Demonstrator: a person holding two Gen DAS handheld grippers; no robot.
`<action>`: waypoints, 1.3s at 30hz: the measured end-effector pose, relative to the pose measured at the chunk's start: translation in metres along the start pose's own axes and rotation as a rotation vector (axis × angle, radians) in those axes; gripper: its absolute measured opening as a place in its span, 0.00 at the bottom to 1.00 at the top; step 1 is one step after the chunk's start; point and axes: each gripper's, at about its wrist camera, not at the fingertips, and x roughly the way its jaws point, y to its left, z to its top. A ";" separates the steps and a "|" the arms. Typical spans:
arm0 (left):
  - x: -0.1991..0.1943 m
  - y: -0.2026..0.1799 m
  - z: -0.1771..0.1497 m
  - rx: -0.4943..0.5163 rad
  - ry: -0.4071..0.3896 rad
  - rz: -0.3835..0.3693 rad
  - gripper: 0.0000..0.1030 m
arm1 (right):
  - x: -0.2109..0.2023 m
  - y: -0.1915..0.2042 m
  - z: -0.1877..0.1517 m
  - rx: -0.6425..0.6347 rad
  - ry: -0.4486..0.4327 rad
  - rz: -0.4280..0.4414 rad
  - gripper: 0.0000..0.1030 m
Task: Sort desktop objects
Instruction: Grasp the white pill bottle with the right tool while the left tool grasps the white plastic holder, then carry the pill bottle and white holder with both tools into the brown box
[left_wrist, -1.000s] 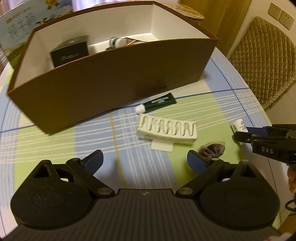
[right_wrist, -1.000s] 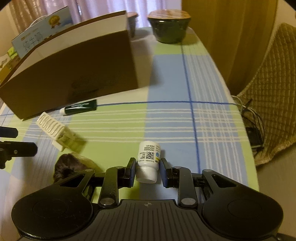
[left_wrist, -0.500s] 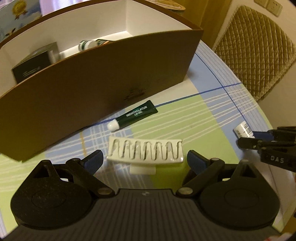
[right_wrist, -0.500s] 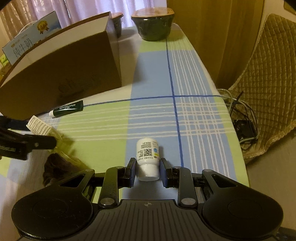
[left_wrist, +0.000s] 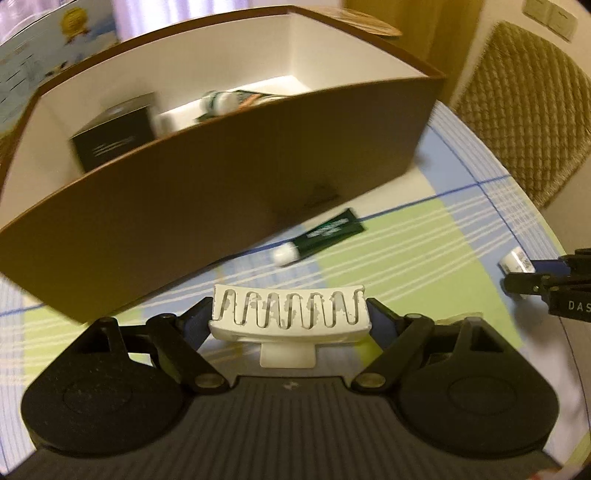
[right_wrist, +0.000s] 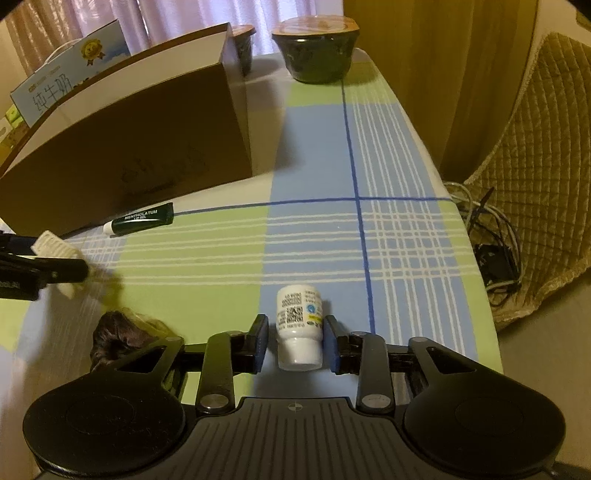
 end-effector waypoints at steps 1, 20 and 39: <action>-0.002 0.006 -0.001 -0.014 0.003 0.008 0.81 | 0.001 0.001 0.001 -0.004 0.000 -0.003 0.31; -0.032 0.045 -0.084 -0.181 0.048 0.072 0.81 | 0.008 0.017 0.004 -0.114 0.036 -0.026 0.24; -0.094 0.056 -0.053 -0.193 -0.111 0.030 0.81 | -0.034 0.030 0.040 -0.023 0.005 0.214 0.23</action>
